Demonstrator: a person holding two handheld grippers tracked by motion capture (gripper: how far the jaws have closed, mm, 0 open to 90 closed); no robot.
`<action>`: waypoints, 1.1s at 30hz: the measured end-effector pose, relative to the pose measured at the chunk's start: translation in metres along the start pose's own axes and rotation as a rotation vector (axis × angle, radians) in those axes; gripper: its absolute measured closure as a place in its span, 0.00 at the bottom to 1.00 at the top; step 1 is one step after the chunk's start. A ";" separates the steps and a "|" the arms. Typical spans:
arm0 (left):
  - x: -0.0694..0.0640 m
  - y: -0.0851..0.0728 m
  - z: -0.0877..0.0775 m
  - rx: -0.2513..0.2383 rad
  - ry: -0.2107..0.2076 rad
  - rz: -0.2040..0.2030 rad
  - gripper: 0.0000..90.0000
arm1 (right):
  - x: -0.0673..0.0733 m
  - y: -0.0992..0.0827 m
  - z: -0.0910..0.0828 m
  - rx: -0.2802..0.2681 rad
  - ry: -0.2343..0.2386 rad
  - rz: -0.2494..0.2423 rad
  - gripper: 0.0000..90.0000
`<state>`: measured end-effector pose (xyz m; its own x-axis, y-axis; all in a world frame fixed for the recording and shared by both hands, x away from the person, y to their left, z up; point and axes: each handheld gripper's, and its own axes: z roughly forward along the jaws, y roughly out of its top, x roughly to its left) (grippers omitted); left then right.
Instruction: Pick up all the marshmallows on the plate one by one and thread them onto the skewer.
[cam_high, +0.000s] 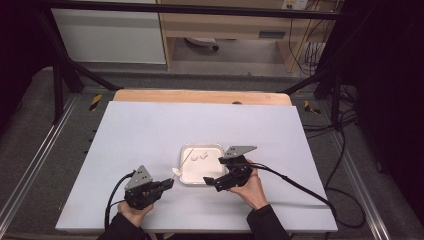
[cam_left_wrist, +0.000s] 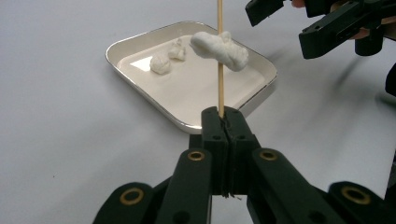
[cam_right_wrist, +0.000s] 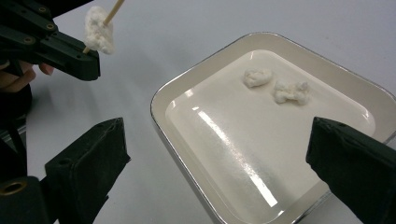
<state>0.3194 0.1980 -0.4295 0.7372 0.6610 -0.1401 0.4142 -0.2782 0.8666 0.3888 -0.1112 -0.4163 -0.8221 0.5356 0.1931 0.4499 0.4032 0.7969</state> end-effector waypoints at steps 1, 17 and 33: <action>0.001 0.000 -0.001 -0.002 0.003 -0.004 0.98 | 0.000 0.000 0.000 -0.002 -0.003 0.005 0.06; 0.010 -0.001 -0.009 -0.013 0.021 -0.021 0.98 | -0.022 0.029 0.021 0.017 -0.118 0.000 0.05; 0.011 -0.001 -0.010 -0.011 0.018 -0.021 0.98 | -0.037 0.040 0.063 0.074 -0.168 -0.015 0.29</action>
<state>0.3216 0.2124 -0.4272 0.7183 0.6794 -0.1500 0.4238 -0.2562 0.8688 0.4595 -0.0682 -0.4273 -0.7617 0.6432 0.0783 0.4675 0.4619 0.7537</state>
